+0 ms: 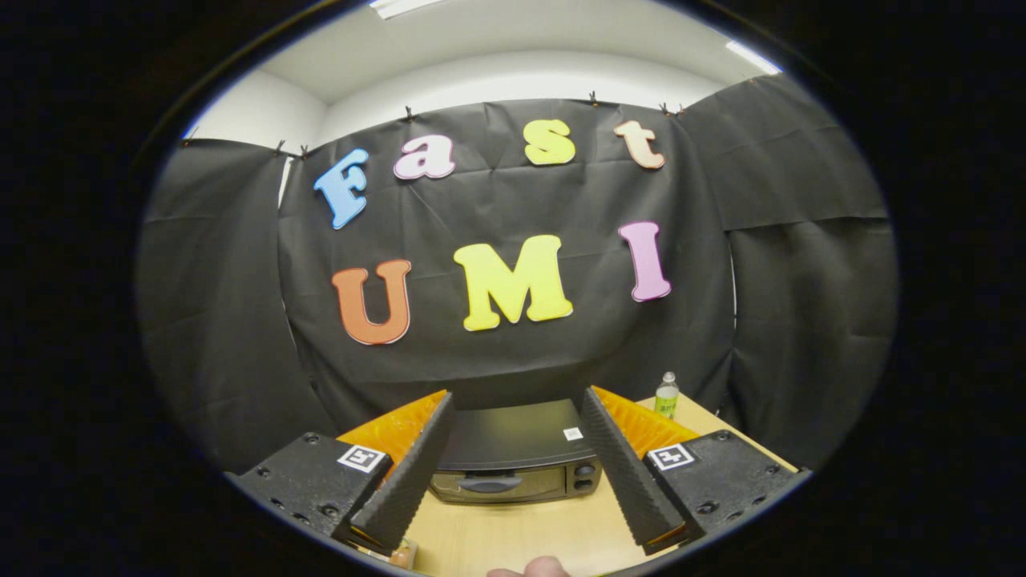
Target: Open the toaster oven, put the food inside, and close the toaster oven door.
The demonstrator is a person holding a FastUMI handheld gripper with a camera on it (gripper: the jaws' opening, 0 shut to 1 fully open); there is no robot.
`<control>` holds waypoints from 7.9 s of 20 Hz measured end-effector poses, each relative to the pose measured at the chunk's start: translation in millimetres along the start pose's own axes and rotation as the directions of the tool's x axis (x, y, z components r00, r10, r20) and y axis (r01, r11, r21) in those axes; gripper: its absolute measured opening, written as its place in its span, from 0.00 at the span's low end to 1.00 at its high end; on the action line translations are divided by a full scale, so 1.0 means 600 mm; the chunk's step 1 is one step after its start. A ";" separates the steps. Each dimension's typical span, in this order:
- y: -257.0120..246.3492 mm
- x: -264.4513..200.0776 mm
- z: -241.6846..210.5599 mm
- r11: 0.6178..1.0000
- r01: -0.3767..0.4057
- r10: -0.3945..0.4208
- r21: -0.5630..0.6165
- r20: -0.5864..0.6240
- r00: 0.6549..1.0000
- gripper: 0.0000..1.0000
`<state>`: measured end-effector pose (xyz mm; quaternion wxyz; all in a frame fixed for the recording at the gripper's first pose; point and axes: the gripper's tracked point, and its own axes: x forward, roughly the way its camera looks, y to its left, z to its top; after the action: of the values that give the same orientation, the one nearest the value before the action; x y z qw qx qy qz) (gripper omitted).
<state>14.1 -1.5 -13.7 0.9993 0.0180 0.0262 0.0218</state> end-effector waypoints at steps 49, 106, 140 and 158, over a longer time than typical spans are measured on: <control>0.047 0.225 -0.450 0.993 -0.016 -0.039 -0.117 -0.452 0.891 1.00; 0.310 -0.111 -0.637 0.876 -0.072 0.480 0.477 -0.877 0.017 0.49; 0.022 0.176 -0.449 0.460 0.156 0.447 0.874 -0.380 0.810 0.31; 0.047 0.352 -0.551 0.472 0.212 0.332 0.856 -0.395 0.857 0.46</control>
<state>206.2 47.8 -353.8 0.7982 0.5222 0.2970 0.0457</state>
